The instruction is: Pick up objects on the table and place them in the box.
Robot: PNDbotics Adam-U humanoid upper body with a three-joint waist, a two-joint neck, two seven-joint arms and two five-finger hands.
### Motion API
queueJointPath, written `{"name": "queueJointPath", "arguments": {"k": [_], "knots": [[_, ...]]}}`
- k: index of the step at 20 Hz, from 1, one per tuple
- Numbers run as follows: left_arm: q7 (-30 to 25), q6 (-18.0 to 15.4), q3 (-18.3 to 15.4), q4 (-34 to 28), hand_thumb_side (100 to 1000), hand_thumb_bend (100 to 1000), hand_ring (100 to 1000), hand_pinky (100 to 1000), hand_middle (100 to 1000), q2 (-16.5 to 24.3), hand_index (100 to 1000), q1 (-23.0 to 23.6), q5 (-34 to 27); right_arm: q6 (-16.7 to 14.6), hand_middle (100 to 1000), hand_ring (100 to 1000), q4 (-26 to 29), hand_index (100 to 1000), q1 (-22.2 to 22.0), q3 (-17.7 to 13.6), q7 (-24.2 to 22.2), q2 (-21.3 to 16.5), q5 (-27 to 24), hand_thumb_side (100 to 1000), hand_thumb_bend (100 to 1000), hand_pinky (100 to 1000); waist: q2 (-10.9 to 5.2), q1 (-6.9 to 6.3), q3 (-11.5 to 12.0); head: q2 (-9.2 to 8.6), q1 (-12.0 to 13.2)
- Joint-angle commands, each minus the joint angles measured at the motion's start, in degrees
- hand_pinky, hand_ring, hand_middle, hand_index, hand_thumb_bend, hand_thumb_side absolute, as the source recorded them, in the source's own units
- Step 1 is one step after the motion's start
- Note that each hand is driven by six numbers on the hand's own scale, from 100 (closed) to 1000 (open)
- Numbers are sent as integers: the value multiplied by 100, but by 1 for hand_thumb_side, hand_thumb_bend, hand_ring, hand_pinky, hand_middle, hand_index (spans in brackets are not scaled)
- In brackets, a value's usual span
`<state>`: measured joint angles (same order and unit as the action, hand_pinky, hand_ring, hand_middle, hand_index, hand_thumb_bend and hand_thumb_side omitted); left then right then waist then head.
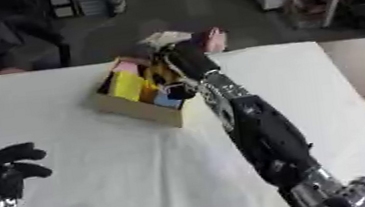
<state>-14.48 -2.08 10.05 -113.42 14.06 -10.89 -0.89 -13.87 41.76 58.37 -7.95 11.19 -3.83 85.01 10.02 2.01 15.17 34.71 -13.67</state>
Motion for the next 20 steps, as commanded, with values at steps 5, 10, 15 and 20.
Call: {"name": "queueJointPath", "arguments": {"k": [5,10,15,20], "knots": [[-18,25,-4,-117,604,100,630,742,682,34,819,-43,-26,425,964,957,-15,1000,124,72,87,-96,398,246,100,929,-105,-6,-3,-38,21],[-37,20,-13,-117,602,100,632,744,684,44,820,-32,-22,312,974,948,180,1000,171,21,175,-167,99,306,100,933,-114,5,-62,-27,55],[-37,32,-38,-117,607,100,632,752,685,61,818,24,20,-61,923,870,623,992,183,-112,214,-169,-325,381,100,886,-134,58,-203,19,195],[14,48,-85,-117,604,100,636,751,699,116,819,185,151,-491,835,800,1305,955,-223,107,610,-308,-757,470,100,838,-255,177,-385,216,559]]}}
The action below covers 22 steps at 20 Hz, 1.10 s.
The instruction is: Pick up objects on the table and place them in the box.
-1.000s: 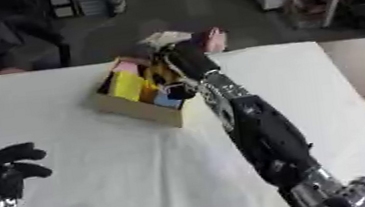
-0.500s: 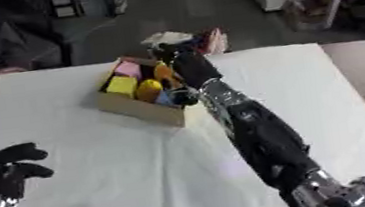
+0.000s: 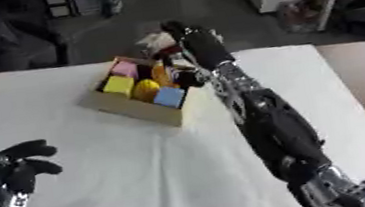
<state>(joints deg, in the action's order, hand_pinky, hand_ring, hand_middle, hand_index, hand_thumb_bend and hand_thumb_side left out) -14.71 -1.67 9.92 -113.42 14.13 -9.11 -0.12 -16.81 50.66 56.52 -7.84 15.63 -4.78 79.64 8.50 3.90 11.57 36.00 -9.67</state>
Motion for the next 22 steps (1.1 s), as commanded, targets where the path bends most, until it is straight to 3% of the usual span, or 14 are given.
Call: {"name": "queueJointPath", "arguments": {"k": [1,8,12,18,22], "knots": [[62,7,-91,-117,605,100,634,750,700,125,819,40,103,-290,811,788,566,942,-182,140,258,-263,-313,470,100,829,-125,28,-67,122,237],[222,-52,-216,-117,603,100,645,752,717,187,823,211,325,-937,743,692,1534,904,-1228,180,904,-367,-960,470,100,759,-136,177,-418,204,735],[316,-124,-277,-117,587,100,648,752,719,209,820,252,419,-1270,698,634,1400,896,-1768,117,1010,-285,-1293,480,100,737,-128,209,-583,218,970],[422,-217,-286,-108,603,100,641,745,702,145,809,359,448,-1747,625,573,1177,866,-2545,-94,677,-98,-1771,531,100,717,-160,168,-782,378,1250],[403,-206,-279,-41,620,100,634,741,698,86,800,438,368,-2074,613,562,1043,860,-3075,-170,502,-167,-2097,504,100,713,-170,131,-872,494,1434]]}}
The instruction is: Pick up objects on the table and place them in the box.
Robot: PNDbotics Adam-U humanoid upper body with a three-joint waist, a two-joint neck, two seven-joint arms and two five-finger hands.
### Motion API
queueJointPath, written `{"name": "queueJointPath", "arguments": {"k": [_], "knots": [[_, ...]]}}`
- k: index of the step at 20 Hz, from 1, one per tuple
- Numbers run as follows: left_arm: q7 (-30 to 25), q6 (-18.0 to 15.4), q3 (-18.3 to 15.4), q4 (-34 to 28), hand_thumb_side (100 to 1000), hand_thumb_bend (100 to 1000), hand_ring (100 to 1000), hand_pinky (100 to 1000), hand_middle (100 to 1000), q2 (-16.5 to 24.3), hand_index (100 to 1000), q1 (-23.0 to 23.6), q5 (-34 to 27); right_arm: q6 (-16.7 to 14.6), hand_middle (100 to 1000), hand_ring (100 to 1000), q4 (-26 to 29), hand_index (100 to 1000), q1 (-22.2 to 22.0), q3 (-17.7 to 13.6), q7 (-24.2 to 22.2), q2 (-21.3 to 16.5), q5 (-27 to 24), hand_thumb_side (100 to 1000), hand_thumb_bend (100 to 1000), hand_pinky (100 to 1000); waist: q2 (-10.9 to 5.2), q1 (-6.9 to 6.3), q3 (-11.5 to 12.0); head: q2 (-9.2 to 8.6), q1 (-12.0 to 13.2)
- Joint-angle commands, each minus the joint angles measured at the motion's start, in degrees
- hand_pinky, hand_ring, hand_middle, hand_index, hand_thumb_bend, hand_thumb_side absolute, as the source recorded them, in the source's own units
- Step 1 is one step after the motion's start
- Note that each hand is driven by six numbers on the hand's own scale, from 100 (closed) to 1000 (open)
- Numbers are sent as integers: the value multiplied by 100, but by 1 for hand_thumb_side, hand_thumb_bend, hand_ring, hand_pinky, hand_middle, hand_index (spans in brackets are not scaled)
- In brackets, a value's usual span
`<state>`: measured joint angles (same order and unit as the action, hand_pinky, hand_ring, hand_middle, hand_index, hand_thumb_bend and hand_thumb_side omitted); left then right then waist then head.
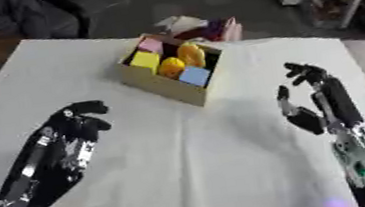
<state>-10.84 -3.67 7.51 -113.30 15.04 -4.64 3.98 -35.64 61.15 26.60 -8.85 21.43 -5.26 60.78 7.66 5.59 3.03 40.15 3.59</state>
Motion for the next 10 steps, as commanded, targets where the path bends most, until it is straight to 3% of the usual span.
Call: {"name": "queueJointPath", "arguments": {"k": [1,4,10], "knots": [[30,-10,-54,-47,622,100,633,740,697,-6,798,7,-68,-272,611,560,-18,858,-224,-77,-91,-152,-298,502,100,711,-87,-46,-32,101,151],[76,6,-61,-26,630,100,628,738,693,-14,795,43,-155,-375,604,555,159,851,-679,4,-123,-201,-578,499,100,708,-101,-76,-63,186,204],[101,51,-24,-16,641,100,620,731,684,-37,794,76,-293,-290,601,552,980,849,-1558,379,-316,-214,-1119,502,100,706,-154,-135,-55,265,141]]}}
